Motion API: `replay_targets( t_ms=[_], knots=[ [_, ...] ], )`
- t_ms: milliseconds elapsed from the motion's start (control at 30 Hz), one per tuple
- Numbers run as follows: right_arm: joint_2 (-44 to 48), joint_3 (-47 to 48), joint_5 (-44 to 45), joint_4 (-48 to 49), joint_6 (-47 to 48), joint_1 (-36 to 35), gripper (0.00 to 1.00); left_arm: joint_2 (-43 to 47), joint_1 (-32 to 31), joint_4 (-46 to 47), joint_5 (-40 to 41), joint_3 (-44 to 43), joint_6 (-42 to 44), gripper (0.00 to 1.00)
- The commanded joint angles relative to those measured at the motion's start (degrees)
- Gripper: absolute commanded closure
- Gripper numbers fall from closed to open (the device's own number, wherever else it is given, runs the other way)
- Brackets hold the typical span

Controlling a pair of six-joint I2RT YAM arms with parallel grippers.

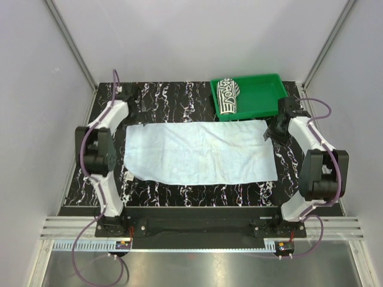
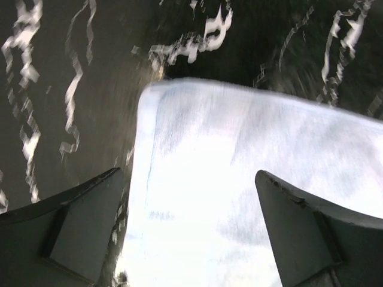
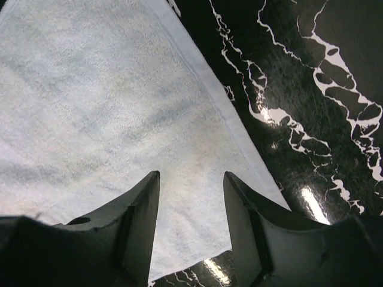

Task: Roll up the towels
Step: Flatten the towel

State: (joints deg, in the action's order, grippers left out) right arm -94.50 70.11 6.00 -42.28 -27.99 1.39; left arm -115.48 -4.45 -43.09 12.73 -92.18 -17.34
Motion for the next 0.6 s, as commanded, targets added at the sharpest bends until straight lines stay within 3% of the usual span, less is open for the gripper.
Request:
replay_targets(
  t_ms=[0, 100, 133, 233, 333, 433, 567],
  knots=[
    [7.3, -1.63, -2.39, 1.41, -1.01, -0.16, 0.46, 18.21, -0.56, 2.03, 3.17, 9.24, -7.6, 0.01],
    [11.43, -4.01, -3.18, 2.03, -1.63, -0.16, 0.41, 32.53, -0.47, 5.28, 2.13, 20.34, -14.9, 0.01],
    [12.49, -4.97, -3.8, 2.12, -1.72, -0.16, 0.41, 36.52, -0.47, 6.69, -1.45, 28.55, -16.22, 0.01],
    [15.65, -6.38, -5.38, 1.24, -1.9, -0.24, 0.4, 47.93, -0.65, 10.74, -10.06, 42.54, -21.49, 0.01],
    [18.47, -7.7, -5.82, 0.36, -1.81, -0.24, 0.39, 56.82, -1.7, 12.24, -14.56, 50.24, -27.2, 0.01],
    [20.84, -8.14, -7.67, -0.6, -1.19, -0.16, 0.39, 64.47, -1.79, 11.8, -14.14, 57.1, -31.16, 0.01],
    [24.0, -8.14, -7.58, -2.36, -0.49, -0.16, 0.39, 68.45, -1.79, 12.33, -14.49, 64.48, -35.56, 0.01]
  ],
)
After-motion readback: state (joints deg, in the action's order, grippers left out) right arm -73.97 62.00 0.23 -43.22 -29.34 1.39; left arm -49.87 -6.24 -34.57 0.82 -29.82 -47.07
